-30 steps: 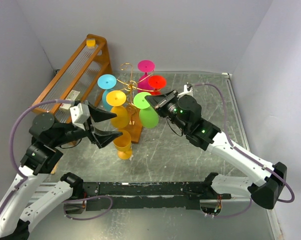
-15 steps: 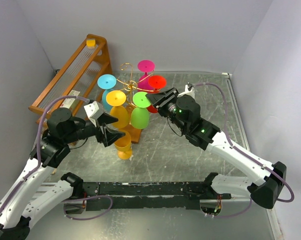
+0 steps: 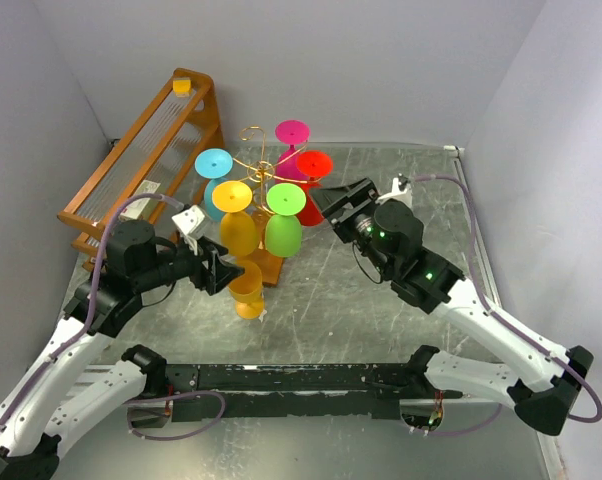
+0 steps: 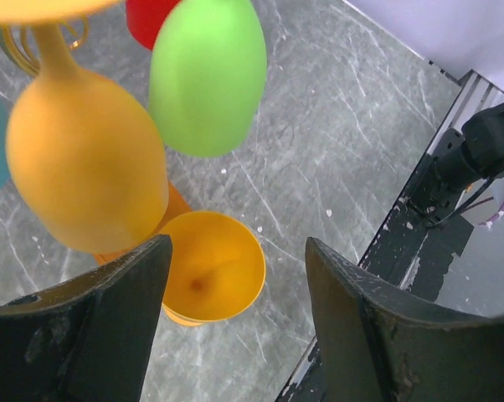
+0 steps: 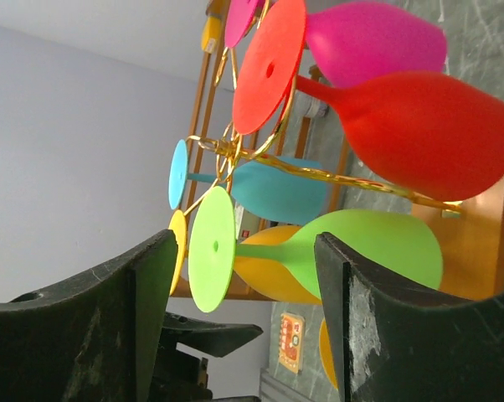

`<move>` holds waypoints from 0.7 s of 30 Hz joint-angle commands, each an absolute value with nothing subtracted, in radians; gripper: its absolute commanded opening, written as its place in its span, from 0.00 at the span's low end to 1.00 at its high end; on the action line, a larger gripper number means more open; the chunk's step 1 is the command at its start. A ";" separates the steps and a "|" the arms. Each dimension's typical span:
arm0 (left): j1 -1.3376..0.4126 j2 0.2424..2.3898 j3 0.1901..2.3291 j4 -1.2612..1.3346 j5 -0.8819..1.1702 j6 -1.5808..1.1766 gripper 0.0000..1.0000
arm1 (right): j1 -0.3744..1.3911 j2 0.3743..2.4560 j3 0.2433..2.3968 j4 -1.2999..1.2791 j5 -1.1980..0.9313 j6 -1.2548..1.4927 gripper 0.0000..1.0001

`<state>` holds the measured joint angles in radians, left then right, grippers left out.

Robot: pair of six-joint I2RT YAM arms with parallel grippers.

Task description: Place the wine glass upside down on the wine glass rack

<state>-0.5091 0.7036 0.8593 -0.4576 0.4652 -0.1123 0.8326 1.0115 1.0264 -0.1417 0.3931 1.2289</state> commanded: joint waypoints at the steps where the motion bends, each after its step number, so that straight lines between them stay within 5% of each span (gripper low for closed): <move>1: -0.536 0.685 0.806 -0.435 0.428 -0.164 0.75 | 0.828 0.942 0.980 -0.207 0.477 1.216 0.68; 21: -0.715 0.670 0.617 -0.279 0.255 -0.222 0.69 | 0.826 0.845 0.906 -0.301 0.564 1.276 0.63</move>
<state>-0.6811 0.6624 0.6338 -0.3782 0.3096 -0.2081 0.8314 0.8700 0.9176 -0.2760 0.5259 1.2606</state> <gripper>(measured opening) 0.699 0.638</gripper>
